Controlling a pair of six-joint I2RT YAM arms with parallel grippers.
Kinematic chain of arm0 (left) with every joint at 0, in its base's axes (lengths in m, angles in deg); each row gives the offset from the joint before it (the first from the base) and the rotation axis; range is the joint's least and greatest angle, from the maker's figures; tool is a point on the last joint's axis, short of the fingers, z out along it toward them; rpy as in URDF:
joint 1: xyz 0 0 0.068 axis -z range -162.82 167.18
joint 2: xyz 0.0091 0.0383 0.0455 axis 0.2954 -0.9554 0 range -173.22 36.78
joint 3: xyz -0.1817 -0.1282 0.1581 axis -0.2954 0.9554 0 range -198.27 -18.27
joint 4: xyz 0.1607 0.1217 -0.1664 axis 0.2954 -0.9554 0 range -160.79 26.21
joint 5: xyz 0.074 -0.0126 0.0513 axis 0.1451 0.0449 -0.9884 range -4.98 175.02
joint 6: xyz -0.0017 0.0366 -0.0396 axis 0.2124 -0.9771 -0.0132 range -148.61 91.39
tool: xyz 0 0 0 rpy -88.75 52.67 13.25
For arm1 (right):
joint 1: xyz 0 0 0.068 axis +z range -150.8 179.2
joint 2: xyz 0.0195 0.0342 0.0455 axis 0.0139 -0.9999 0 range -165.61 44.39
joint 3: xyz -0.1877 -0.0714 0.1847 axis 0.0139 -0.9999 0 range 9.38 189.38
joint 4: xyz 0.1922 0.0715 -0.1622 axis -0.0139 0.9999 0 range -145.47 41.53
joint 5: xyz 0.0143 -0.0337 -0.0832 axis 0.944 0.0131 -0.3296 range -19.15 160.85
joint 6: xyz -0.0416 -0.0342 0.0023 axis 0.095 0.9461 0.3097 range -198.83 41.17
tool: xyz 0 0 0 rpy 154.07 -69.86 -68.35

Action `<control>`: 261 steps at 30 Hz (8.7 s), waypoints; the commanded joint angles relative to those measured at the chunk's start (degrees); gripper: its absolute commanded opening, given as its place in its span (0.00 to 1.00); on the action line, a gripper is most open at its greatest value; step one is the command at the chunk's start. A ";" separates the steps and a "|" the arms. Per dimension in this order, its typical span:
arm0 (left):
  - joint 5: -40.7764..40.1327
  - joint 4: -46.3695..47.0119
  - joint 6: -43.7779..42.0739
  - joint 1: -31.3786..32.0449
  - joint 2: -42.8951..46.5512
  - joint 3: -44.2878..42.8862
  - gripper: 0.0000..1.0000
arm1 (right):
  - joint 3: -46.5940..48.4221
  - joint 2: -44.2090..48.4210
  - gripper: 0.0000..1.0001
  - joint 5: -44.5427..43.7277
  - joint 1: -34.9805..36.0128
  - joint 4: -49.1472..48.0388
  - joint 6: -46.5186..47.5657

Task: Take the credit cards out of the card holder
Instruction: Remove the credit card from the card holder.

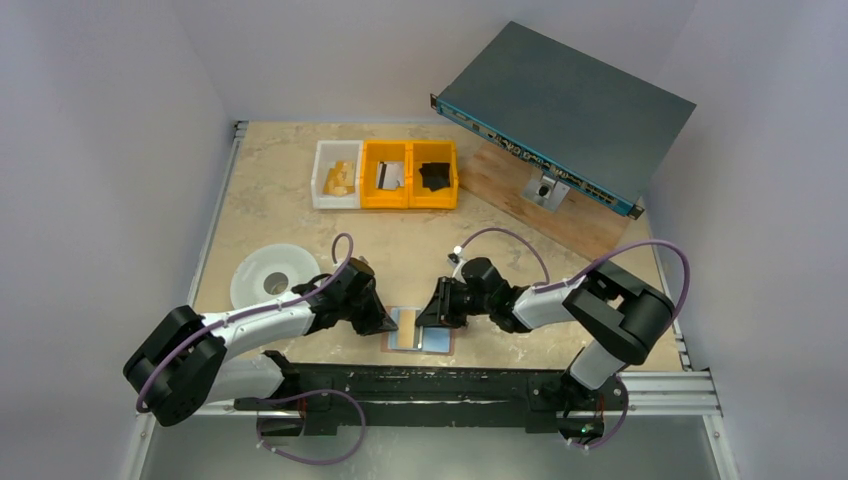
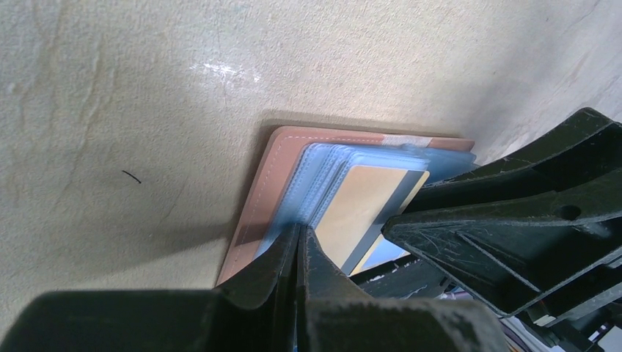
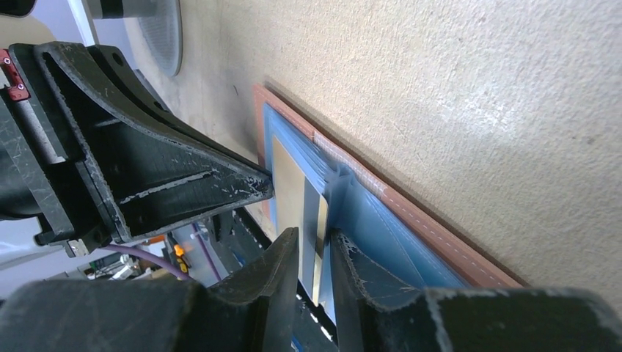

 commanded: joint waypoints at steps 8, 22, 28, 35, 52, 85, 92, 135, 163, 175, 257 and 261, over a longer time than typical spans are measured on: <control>-5.75 -5.89 0.60 0.37 -2.44 3.76 0.00 | -1.33 3.06 0.18 1.84 -1.27 -3.32 -0.49; -7.14 -7.73 1.13 0.31 -1.18 3.82 0.00 | -0.96 2.88 0.00 1.72 -2.43 -0.91 1.36; -8.51 -9.27 1.60 0.15 0.31 4.14 0.00 | -0.78 4.49 0.00 0.93 -4.84 3.73 4.47; -8.59 -8.93 1.72 0.19 0.24 4.48 0.00 | -0.08 3.76 0.01 1.58 -5.61 5.42 6.42; -8.01 -7.47 1.05 0.17 -1.20 3.76 0.00 | -1.56 -0.51 0.22 7.25 -5.28 -5.52 2.54; -8.59 -10.90 0.30 -0.07 0.94 3.72 0.00 | 0.09 1.38 0.00 3.29 -4.50 3.99 6.29; -10.33 -12.22 -0.32 -0.29 2.95 4.07 0.00 | 0.15 1.91 0.00 1.62 -5.00 7.11 7.75; -0.39 -3.29 -10.28 2.21 -7.06 -5.97 0.00 | 0.63 0.49 0.00 1.95 -5.11 6.39 7.48; -4.55 -7.35 -9.84 2.21 -12.16 -5.62 0.00 | -0.81 4.15 0.00 0.83 -8.71 11.11 10.82; -3.84 -6.71 -10.23 2.24 -13.38 -6.33 0.00 | -1.62 1.54 0.26 5.38 -9.21 5.03 10.61; -4.37 -19.17 -18.50 1.68 2.30 -17.98 0.35 | 5.58 23.73 0.00 -3.51 -9.68 27.24 12.61; 5.52 -13.07 -19.72 -1.99 5.18 -16.73 0.50 | 8.63 24.11 0.00 -0.29 -10.01 25.99 11.07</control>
